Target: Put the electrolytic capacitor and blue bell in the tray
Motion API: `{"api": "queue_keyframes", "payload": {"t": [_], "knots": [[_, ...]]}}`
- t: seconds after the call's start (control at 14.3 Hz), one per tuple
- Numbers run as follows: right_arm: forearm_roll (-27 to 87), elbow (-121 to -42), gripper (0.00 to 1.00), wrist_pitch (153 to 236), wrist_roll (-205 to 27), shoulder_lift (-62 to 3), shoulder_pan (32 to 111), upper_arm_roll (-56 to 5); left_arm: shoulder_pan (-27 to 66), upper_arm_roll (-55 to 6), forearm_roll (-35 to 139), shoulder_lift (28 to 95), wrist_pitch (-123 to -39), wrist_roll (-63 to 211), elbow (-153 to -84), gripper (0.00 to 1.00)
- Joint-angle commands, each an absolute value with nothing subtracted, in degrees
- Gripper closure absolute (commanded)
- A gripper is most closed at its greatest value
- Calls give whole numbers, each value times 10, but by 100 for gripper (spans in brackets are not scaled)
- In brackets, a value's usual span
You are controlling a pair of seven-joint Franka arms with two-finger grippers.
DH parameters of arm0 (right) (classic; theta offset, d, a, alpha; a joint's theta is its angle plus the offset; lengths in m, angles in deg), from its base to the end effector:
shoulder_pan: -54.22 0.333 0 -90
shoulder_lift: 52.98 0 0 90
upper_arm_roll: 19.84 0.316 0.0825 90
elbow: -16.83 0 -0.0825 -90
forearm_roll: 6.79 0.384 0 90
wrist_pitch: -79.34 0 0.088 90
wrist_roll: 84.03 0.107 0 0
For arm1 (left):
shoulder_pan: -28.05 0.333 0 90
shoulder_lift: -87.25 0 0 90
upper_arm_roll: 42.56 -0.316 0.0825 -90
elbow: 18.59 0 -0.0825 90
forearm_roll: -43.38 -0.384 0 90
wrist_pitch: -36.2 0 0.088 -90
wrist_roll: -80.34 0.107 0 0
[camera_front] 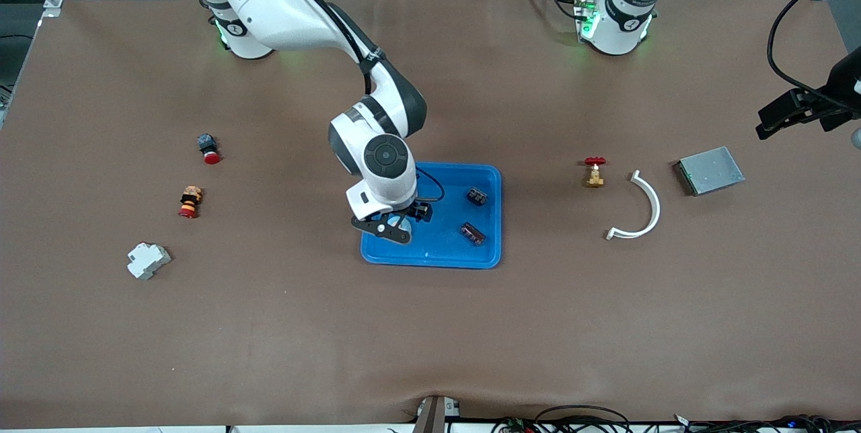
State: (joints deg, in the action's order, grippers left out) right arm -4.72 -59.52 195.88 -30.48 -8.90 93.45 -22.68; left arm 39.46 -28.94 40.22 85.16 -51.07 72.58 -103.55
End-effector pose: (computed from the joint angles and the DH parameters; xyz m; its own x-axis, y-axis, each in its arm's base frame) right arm 0.5838 0.4426 0.2670 0.9532 -0.3001 -0.0371 -0.2978 -0.9530 0.0558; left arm 0.5612 -0.0128 0.6420 0.9950 0.0994 0.0111 0.0998 -0.9940 -0.0454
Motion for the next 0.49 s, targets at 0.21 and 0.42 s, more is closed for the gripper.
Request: {"api": "queue_keyframes", "payload": {"t": [0.21, 0.42], "knots": [[-46, -589, 0, 1864, -451, -168, 845, -224, 397, -288, 408, 865, -505, 737, -1046, 0], [-52, -590, 0, 1824, -536, -199, 802, -225, 396, -288, 408, 865, -504, 737, -1049, 0]]}}
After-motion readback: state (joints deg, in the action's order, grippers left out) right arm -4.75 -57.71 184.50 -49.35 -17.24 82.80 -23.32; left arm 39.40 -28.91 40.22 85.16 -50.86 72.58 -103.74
